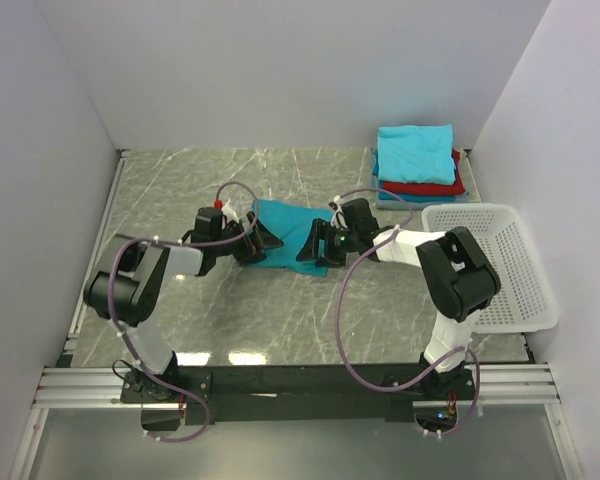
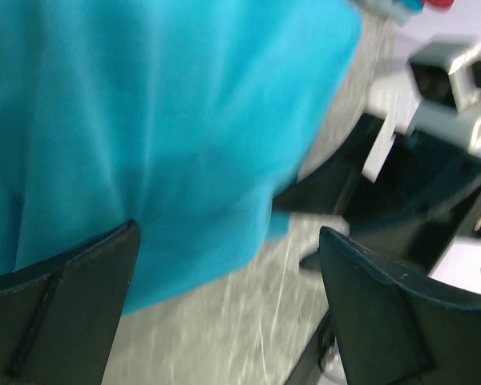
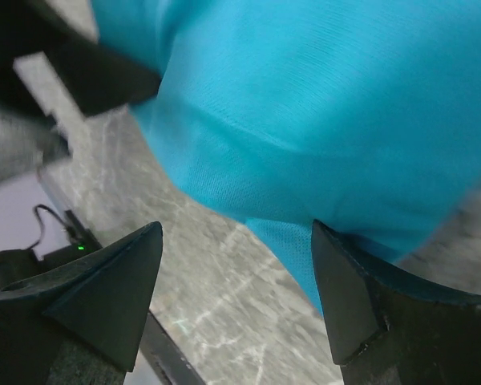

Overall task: Fold and stack the t-shirts
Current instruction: Fold the tshirt, then neatly place the folded tshirt to the corner

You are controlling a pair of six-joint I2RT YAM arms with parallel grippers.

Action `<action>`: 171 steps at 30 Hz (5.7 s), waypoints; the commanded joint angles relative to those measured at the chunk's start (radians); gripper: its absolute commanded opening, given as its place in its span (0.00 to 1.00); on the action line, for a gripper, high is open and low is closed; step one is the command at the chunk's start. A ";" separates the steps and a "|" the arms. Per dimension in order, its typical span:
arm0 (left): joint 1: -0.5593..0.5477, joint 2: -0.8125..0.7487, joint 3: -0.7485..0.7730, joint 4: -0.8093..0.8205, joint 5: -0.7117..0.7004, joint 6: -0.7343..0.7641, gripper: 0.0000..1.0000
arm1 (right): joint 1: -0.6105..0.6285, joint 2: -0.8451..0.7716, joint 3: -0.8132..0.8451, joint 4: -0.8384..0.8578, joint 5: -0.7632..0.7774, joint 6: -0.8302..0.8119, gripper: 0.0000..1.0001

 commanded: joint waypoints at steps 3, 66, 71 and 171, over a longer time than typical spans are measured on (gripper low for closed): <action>-0.060 -0.205 -0.155 -0.045 -0.078 -0.003 0.99 | -0.016 -0.076 -0.017 -0.191 0.157 -0.147 0.82; 0.011 -1.040 0.077 -0.735 -1.030 0.093 1.00 | 0.060 0.228 0.409 -0.368 0.363 -0.235 0.45; 0.011 -1.109 0.058 -0.807 -1.037 0.064 0.99 | 0.087 0.246 0.457 -0.389 0.395 -0.289 0.08; 0.006 -1.131 -0.175 -0.651 -0.967 0.044 0.99 | -0.151 0.156 1.175 -0.379 1.318 -1.017 0.00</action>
